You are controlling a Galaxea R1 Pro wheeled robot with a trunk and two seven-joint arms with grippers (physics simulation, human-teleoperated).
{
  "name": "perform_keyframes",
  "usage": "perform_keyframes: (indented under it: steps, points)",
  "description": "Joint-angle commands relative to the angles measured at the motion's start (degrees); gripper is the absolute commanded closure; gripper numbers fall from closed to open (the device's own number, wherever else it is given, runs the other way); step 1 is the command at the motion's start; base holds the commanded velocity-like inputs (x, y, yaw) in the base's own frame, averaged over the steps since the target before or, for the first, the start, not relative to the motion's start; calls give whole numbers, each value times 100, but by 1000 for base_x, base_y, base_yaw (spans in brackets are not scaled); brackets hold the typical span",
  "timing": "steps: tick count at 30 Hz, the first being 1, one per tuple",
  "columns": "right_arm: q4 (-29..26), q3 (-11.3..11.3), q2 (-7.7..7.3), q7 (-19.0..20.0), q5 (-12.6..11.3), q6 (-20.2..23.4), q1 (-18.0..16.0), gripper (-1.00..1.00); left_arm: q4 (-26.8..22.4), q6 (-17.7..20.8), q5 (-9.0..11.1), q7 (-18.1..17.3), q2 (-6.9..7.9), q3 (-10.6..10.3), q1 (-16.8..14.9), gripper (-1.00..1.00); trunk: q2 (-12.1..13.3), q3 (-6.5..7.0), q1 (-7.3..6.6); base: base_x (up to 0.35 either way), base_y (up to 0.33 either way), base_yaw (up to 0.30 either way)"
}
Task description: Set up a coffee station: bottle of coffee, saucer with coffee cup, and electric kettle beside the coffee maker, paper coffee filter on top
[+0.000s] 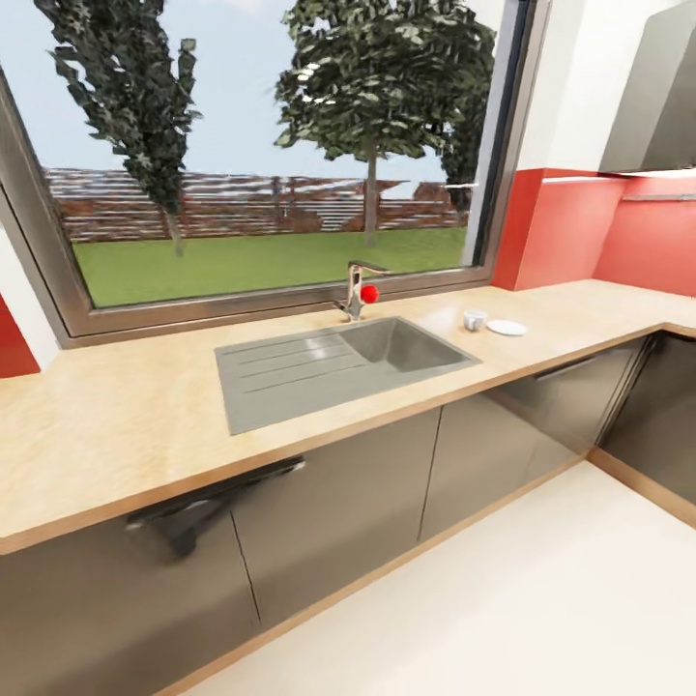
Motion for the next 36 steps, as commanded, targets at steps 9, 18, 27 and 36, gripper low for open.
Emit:
perform_keyframes:
  steps: [9,18,27,36]
  points:
    - [0,49,-1,14,-43,-14,-3,-100,5,1,-24,-23,2,44,-3,-100,-3,-5,0,0,-295,-246]
    - [0,49,-1,14,-43,-17,-3,-100,5,2,-24,-26,2,50,-3,-100,-3,-5,0,21,-80,-273]
    - [0,49,-1,14,-43,-22,-3,-100,5,2,-24,-23,3,35,-3,-100,-3,-5,0,216,-145,-112]
    - [0,49,-1,14,-43,-22,-3,-100,5,2,-26,-23,4,41,-3,-100,-3,-5,0,254,-190,-241]
